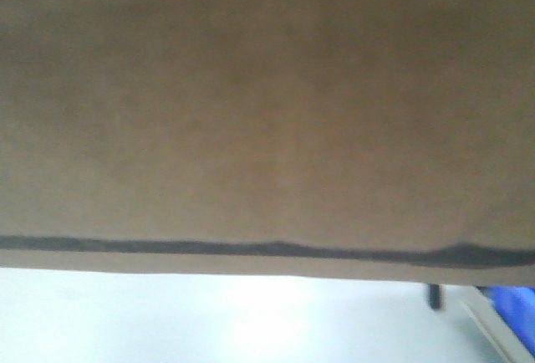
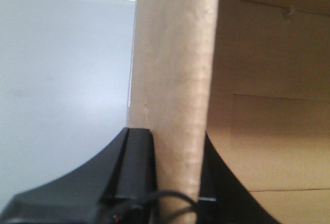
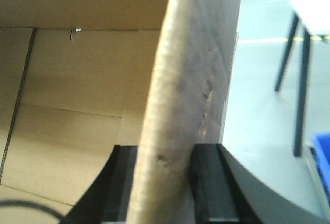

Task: Grab box from left shelf to table start
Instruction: 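Hold the box with both grippers while the base drives to the table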

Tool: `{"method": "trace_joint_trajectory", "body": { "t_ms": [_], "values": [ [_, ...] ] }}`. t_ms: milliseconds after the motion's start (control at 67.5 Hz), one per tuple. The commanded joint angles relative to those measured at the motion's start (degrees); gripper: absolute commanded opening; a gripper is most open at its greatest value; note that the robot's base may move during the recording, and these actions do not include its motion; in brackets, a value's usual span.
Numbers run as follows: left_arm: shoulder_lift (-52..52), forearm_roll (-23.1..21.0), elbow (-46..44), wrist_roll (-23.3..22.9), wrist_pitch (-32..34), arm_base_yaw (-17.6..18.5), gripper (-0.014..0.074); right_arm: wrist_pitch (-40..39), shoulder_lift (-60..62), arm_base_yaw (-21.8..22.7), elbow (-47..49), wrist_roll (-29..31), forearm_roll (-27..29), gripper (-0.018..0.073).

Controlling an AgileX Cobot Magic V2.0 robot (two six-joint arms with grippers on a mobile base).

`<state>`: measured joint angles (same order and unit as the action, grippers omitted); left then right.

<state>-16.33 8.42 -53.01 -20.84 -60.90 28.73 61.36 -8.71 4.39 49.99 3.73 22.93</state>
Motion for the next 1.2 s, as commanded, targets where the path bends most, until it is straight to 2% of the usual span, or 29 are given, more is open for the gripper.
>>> {"method": "trace_joint_trajectory", "body": {
  "t_ms": [0,1186],
  "values": [
    [-0.2,-2.3,-2.6,-2.3,11.7,0.4,-0.0092,-7.7,-1.3,0.3,1.5,0.5,-2.2,0.0057],
    [-0.2,-3.2,-2.6,-2.3,11.7,0.4,-0.0092,-7.6,-1.3,0.3,1.5,0.5,-2.2,0.0057]
  ]
}}
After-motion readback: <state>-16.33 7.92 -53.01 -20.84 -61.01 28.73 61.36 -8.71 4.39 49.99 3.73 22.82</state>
